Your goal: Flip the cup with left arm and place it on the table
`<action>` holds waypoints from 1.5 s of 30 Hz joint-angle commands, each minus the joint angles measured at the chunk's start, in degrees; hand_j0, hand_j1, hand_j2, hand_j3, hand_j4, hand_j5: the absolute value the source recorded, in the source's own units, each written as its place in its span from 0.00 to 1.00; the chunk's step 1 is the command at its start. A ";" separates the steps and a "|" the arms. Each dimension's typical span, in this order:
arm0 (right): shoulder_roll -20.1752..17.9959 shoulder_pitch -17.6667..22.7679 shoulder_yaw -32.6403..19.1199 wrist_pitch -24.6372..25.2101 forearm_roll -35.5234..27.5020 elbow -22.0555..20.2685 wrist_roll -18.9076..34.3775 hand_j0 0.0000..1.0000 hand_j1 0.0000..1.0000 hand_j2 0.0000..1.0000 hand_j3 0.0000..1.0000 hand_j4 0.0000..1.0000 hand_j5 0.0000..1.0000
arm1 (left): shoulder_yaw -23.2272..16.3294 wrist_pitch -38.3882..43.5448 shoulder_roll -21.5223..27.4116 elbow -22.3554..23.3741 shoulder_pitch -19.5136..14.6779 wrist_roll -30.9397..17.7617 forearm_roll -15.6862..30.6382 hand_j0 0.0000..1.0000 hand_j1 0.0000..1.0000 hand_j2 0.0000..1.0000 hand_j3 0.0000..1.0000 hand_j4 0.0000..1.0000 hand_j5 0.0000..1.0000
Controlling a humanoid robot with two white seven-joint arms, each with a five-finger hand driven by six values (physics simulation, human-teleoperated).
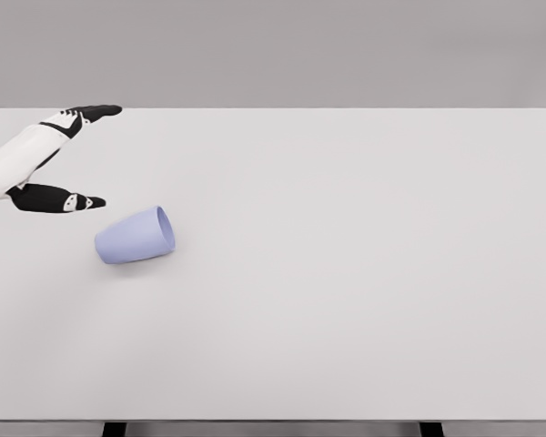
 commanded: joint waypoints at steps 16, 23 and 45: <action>0.00 0.09 -0.03 0.21 -0.07 0.22 -0.03 1.00 1.00 1.00 1.00 1.00 1.00 | 0.01 -0.07 2.04 -0.02 2.81 0.03 0.57 1.00 1.00 1.00 1.00 1.00 1.00; 0.00 0.09 -0.03 0.21 -0.07 0.22 -0.12 1.00 1.00 1.00 1.00 1.00 1.00 | -0.08 -0.15 2.83 -0.02 3.16 0.03 0.75 1.00 1.00 1.00 1.00 1.00 1.00; 0.00 0.09 -0.03 0.21 -0.07 0.22 -0.03 1.00 1.00 1.00 1.00 1.00 1.00 | -6.67 -3.76 6.70 -0.10 7.65 3.02 12.26 1.00 1.00 1.00 1.00 1.00 1.00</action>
